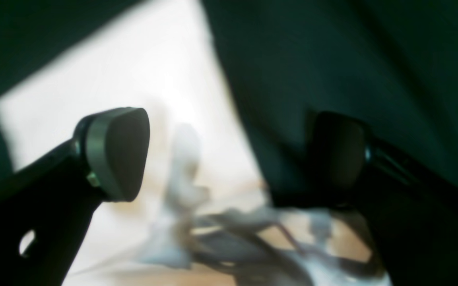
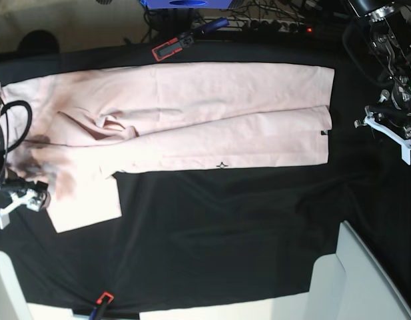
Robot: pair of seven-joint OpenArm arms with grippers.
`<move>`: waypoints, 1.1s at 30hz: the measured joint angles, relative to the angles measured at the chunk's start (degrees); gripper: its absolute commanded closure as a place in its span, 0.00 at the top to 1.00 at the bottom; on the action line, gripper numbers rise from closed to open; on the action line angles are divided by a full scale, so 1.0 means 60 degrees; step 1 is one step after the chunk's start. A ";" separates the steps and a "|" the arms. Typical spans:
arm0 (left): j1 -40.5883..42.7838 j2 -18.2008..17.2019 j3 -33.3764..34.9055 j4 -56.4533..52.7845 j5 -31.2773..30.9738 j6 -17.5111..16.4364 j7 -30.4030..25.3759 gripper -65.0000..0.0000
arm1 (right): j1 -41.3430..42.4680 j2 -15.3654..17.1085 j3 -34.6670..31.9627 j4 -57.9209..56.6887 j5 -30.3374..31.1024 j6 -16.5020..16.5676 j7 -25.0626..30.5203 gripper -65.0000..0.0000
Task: Fold the T-shirt properly
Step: 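Move the right gripper to the hanging sleeve flap and grasp it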
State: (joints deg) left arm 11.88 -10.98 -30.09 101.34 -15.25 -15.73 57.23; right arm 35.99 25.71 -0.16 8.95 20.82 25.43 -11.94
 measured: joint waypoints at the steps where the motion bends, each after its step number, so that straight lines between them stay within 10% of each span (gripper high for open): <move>1: 0.0087 -0.0022 0.0018 0.0047 0.0022 -0.0069 0.0022 0.47 | -0.0084 -0.0018 -0.0062 0.0007 0.0029 -0.0011 0.0087 0.98; 16: 0.0175 0.0025 0.0040 0.0299 0.0040 -0.0069 0.0022 0.46 | -0.0237 -0.0594 -0.0860 0.0051 0.0033 -0.0109 0.0280 0.93; 33: 0.0193 0.0007 0.0069 0.0299 0.0036 -0.0069 0.0022 0.47 | -0.0262 -0.0805 -0.0918 0.0047 0.0040 -0.0073 0.0157 0.00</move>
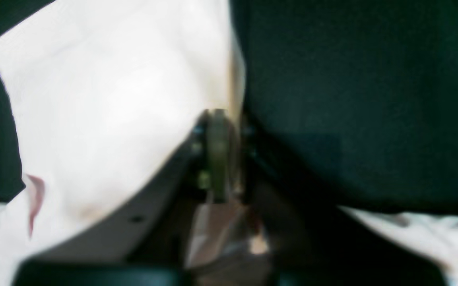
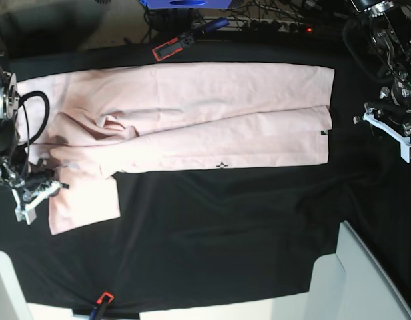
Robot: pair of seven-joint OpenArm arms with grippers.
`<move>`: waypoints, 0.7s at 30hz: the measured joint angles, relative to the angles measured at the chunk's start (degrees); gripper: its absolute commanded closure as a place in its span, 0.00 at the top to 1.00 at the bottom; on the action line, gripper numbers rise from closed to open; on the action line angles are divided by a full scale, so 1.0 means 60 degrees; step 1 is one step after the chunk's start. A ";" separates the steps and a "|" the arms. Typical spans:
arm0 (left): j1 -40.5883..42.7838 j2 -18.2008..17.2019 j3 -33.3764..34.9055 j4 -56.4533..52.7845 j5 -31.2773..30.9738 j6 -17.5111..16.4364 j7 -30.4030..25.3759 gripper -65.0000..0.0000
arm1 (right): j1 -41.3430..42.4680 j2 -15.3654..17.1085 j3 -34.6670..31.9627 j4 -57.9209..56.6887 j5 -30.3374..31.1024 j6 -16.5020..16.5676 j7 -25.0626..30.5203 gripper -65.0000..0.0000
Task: Fold the T-shirt properly
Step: 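Move the right gripper to the hanging sleeve flap and grasp it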
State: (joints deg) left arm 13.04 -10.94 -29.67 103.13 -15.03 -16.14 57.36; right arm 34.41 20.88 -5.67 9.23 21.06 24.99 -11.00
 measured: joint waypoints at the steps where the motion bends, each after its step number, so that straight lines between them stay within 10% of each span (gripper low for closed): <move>1: 0.0000 0.0000 0.0000 0.0000 0.0004 0.0000 0.0000 0.47 | 0.0004 0.0000 0.0000 0.0000 -0.0007 -0.0004 -0.0004 0.01; 21: 0.0000 0.0000 0.0015 -0.0004 0.0000 0.0000 0.0004 0.47 | -0.2954 0.0295 0.0004 0.6291 -0.0044 0.0076 -0.2044 0.00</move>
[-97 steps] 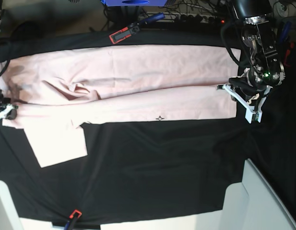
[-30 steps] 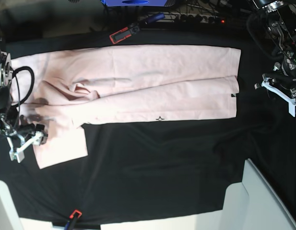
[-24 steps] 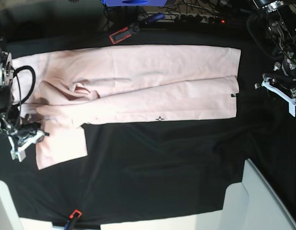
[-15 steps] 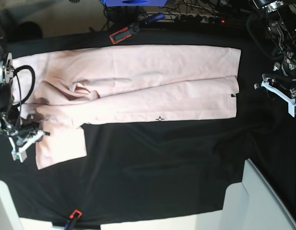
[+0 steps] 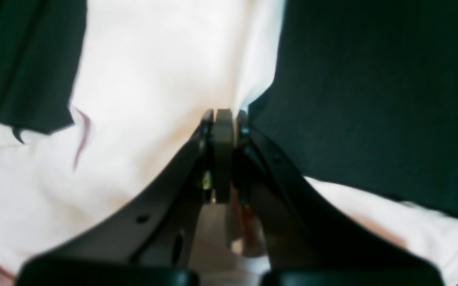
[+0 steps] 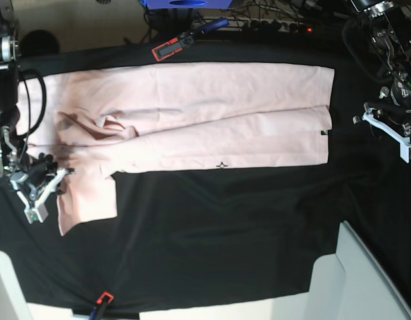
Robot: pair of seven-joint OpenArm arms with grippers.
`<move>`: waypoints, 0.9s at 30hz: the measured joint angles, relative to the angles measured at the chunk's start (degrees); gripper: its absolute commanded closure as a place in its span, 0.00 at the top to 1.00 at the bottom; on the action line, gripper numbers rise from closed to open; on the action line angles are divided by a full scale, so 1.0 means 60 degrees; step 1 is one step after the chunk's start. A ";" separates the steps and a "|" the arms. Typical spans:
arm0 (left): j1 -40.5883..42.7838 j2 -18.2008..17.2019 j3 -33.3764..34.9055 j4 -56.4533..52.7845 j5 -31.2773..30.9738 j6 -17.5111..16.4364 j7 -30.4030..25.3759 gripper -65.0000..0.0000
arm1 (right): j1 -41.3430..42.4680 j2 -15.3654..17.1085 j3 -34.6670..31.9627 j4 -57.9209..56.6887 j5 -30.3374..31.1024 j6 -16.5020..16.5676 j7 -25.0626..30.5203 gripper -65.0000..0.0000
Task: Fold the T-shirt properly
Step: 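Move the right gripper to the hanging sleeve flap and grasp it, then tuck the sleeve flap onto the strip and move both grippers to strip ends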
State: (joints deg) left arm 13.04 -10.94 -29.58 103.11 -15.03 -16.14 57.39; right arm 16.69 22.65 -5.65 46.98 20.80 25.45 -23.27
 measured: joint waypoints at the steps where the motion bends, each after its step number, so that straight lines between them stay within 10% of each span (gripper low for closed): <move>1: 0.0007 -0.0004 -0.0004 0.0000 0.0000 0.0000 0.0000 0.47 | -0.0193 0.0025 0.0022 0.0423 0.0000 -0.0015 -0.0127 0.00; 27: -0.0047 -0.0004 0.1002 0.0000 -0.0004 0.0000 0.0026 0.46 | -0.4889 -0.0878 0.2820 0.8375 0.0033 0.0025 -0.4586 0.00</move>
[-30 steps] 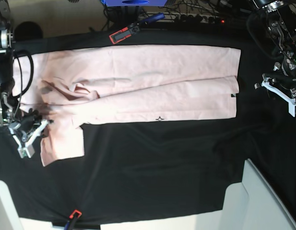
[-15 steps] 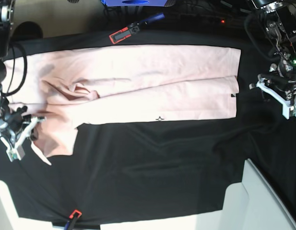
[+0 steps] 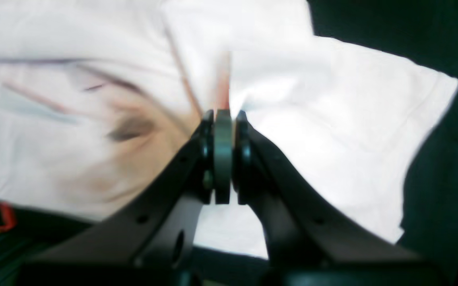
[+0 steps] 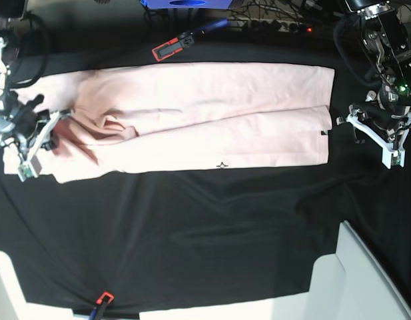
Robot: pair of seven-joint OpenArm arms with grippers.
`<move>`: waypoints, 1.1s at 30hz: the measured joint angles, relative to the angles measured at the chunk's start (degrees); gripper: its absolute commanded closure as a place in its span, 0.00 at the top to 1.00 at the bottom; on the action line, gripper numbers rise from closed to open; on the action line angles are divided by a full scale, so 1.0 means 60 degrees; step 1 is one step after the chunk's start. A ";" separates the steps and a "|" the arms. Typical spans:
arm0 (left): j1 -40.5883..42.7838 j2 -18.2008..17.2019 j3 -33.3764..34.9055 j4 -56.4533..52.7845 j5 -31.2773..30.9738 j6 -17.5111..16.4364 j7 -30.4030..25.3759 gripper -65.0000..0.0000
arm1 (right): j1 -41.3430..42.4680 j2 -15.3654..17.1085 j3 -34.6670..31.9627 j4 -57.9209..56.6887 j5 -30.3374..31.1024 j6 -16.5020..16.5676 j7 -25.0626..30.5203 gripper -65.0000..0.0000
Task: Fold the T-shirt properly
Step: 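Tuck the sleeve flap onto the strip and move both grippers to strip ends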
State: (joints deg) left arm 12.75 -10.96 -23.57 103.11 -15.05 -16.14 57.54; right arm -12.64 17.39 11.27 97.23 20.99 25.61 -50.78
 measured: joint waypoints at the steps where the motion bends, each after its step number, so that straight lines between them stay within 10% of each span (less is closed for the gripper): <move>1: -0.0007 -0.0004 0.0000 0.0000 0.0007 0.0000 0.0000 0.46 | -0.0095 -0.0062 0.0000 0.0124 0.0000 -0.0004 0.0007 0.00; 22: -0.0215 -0.0025 0.0874 -0.0339 0.0007 0.0000 -0.0033 0.46 | -0.1359 -0.0182 0.0000 0.0233 0.0007 0.0004 -0.0029 0.01; 33: -0.0211 -0.0022 0.0801 -0.0339 0.0007 0.0000 -0.0029 0.47 | -0.1166 -0.1035 0.0022 -0.0790 0.0004 -0.0025 -0.0703 0.48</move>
State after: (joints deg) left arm 11.49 -11.09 -18.76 101.08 -15.00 -16.14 57.36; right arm -19.64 11.18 11.40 92.49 21.02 25.45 -55.00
